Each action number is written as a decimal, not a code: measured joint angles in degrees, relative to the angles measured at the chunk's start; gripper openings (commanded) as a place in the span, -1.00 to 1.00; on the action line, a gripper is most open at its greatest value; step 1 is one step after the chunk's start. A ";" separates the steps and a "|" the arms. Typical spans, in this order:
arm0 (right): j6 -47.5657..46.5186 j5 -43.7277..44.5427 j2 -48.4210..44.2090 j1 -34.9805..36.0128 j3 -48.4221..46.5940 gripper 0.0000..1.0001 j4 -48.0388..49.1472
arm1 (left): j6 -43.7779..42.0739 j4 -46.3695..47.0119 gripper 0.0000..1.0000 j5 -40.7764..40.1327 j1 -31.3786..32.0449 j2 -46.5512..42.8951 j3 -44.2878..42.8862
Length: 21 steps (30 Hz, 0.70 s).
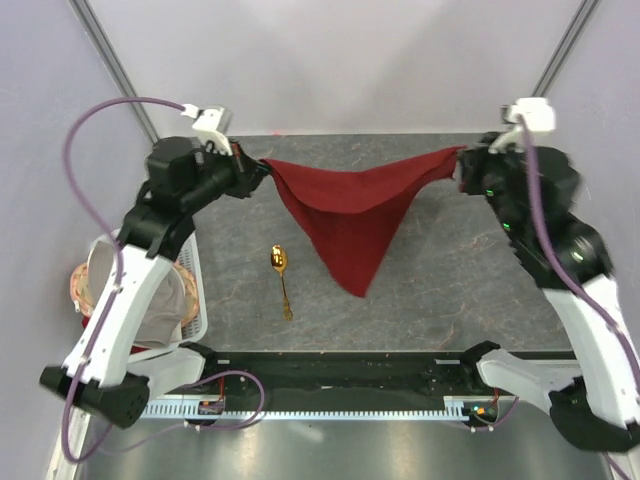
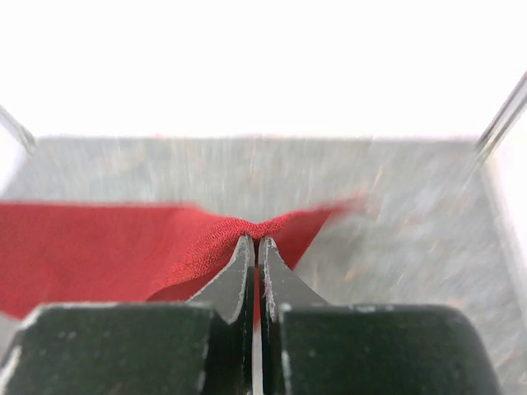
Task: Fold the napkin, place the utensils inside, and roll it up
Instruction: Flatten the napkin out
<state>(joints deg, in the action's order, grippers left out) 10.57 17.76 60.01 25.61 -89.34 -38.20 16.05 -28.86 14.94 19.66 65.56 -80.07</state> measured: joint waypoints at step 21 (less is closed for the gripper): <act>-10.14 17.55 1.90 -0.04 -15.76 -1.00 5.05 | -0.33 1.07 -0.96 6.19 1.16 2.82 -18.21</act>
<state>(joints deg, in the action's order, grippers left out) 0.43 35.31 61.91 25.56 -105.10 -33.15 15.73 -27.79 21.12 20.82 68.38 -98.28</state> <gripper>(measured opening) 0.012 0.067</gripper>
